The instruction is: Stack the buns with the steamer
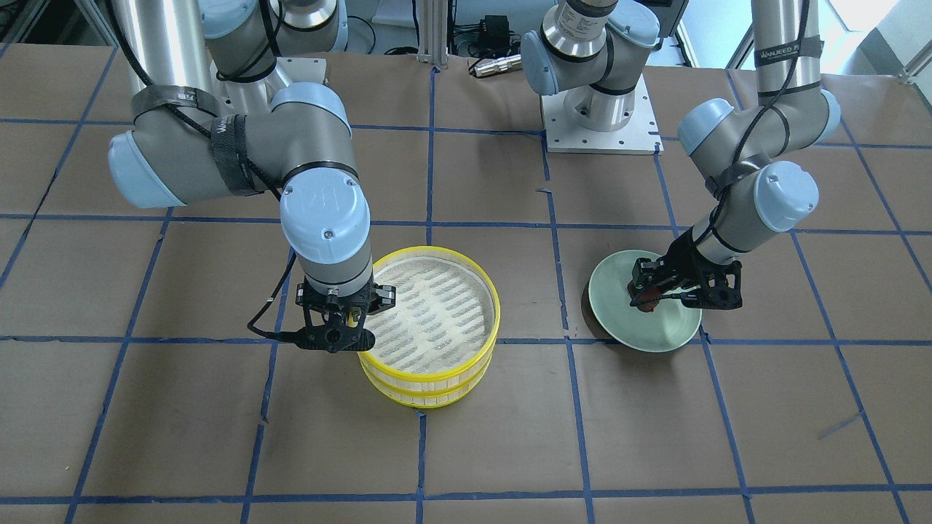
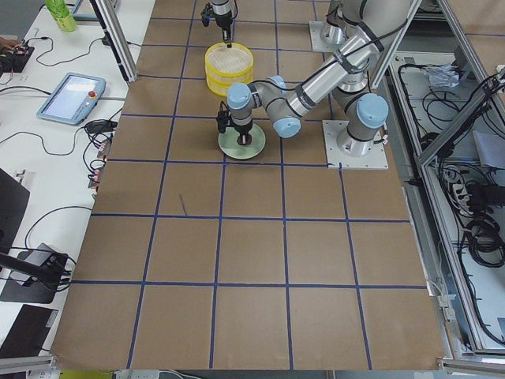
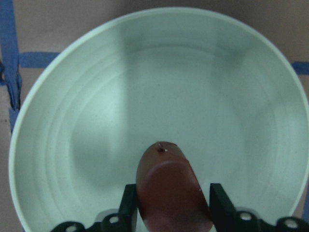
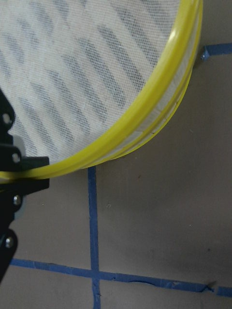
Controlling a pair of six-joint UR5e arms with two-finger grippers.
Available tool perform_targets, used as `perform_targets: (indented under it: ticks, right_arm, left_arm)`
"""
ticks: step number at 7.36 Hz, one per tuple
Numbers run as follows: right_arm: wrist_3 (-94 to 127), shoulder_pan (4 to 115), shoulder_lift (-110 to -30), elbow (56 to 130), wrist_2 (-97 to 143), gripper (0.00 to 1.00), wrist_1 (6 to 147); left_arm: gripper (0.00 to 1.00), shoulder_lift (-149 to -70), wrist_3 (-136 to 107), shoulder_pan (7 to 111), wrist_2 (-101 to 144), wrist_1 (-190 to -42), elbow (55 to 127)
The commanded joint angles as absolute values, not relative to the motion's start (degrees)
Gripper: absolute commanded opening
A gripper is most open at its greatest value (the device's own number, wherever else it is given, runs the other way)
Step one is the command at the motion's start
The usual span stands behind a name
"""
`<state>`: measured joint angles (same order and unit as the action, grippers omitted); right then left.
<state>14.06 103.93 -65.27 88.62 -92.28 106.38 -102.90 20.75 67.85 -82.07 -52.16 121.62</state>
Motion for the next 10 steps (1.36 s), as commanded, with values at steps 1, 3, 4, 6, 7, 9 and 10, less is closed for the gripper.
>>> perform_targets:
  ticks: [1, 3, 4, 6, 7, 9, 10]
  right_arm:
    - [14.1, 103.9, -65.2, 89.0, -92.4, 0.31, 106.5]
    - [14.0, 103.9, -65.3, 89.7, -92.4, 1.00, 106.5]
    - [13.9, 103.8, -65.9, 89.1, -91.9, 1.00, 106.4]
    - [12.1, 100.7, -71.7, 88.2, -91.2, 1.00, 105.0]
    - [10.6, 98.1, -76.8, 87.7, -89.8, 1.00, 98.9]
    - [6.4, 93.5, -86.5, 87.1, -88.0, 1.00, 88.6]
    - [3.7, 92.6, -89.8, 87.3, -88.2, 1.00, 86.7]
  left_arm:
    - [0.00, -101.9, 19.9, 67.9, -82.4, -50.4, 120.8]
    - [0.00, -100.1, 17.9, 68.8, -82.6, -51.0, 119.2]
    - [0.00, -99.1, 16.2, 69.8, -82.6, -51.2, 118.9]
    - [0.00, -97.9, 9.5, 74.3, -82.6, -55.8, 114.2]
    - [0.00, -97.7, 3.1, 78.7, -82.5, -60.1, 109.8]
    - [0.01, -97.7, -14.3, 91.2, -78.3, -63.9, 101.5]
    - [0.01, -99.0, -21.1, 95.7, -77.0, -63.1, 99.3]
